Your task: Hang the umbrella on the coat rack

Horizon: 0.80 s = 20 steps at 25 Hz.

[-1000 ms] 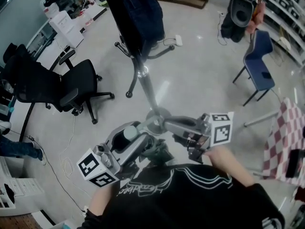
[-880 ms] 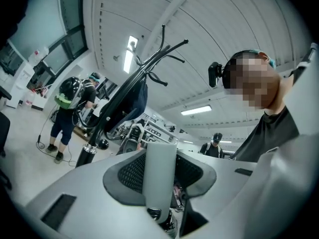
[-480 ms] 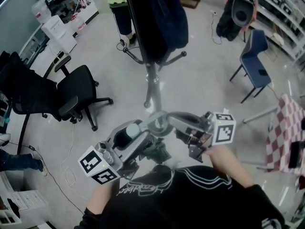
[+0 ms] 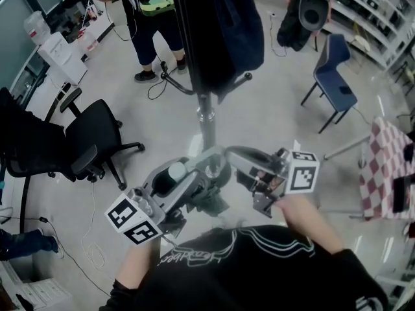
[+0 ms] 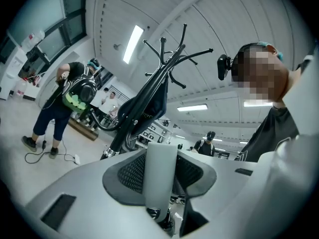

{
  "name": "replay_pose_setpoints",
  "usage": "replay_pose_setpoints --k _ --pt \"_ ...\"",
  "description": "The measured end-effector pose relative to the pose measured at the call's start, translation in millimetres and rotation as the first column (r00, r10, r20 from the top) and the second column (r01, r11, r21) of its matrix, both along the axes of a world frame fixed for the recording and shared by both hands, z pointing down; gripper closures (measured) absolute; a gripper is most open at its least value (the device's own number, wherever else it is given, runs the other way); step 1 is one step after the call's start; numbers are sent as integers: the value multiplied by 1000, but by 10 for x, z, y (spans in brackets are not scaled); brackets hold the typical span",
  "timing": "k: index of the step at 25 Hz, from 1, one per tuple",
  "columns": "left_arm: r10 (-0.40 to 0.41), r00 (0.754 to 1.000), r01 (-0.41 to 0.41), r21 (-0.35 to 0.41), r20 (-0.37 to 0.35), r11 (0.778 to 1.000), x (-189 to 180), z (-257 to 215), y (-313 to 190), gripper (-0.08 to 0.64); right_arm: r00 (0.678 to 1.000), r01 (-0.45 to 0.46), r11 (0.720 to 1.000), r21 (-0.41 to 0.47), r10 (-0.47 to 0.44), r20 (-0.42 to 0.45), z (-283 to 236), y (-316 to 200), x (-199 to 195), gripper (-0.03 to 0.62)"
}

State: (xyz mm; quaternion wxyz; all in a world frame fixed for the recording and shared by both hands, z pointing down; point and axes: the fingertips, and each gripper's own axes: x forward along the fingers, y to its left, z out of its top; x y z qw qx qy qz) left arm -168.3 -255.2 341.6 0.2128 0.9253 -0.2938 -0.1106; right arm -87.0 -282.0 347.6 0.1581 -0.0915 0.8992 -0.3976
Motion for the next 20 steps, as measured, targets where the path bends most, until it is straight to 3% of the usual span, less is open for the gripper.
replay_pose_setpoints --k 10,20 --pt "34 999 -33 -29 37 999 -114 278 -317 408 995 -80 997 24 81 -56 64 -273 -83 577" --pt "33 996 -24 -106 80 994 -190 695 -611 406 990 -124 992 4 124 -69 180 -467 -178 577"
